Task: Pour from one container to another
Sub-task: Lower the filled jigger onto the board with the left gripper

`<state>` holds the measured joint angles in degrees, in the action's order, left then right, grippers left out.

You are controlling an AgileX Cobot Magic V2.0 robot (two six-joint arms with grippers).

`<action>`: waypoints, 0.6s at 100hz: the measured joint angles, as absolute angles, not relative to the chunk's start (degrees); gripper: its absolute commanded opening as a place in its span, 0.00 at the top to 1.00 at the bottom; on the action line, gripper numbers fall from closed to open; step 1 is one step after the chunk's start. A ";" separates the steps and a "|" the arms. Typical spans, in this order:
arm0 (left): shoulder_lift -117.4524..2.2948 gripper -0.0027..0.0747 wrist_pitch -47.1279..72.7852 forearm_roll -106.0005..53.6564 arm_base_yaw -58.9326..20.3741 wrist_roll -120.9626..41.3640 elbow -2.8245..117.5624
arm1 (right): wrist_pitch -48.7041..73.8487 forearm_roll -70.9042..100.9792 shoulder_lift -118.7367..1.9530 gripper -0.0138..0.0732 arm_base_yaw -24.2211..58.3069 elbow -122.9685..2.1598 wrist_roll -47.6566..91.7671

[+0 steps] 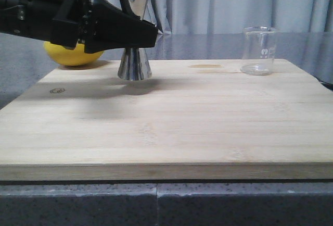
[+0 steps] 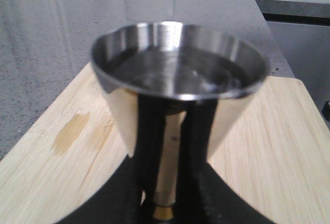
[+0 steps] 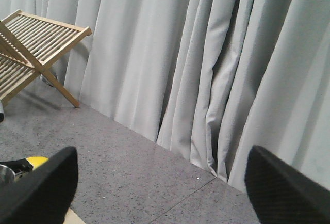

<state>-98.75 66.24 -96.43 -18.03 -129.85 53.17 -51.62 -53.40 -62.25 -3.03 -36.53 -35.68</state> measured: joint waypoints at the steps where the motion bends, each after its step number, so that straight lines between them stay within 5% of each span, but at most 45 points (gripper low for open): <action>1: -98.75 0.99 66.24 -96.56 -18.02 -129.85 53.02 | -51.62 -53.40 -62.25 0.18 -3.03 -36.53 -35.68; 60: -98.75 0.99 65.96 -100.72 -16.71 -133.45 49.78 | -51.17 -53.50 -62.25 0.18 -3.03 -36.53 -35.73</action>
<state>-98.75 65.96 -100.72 -16.71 -133.45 49.78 -51.17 -53.50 -62.25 -3.03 -36.53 -35.73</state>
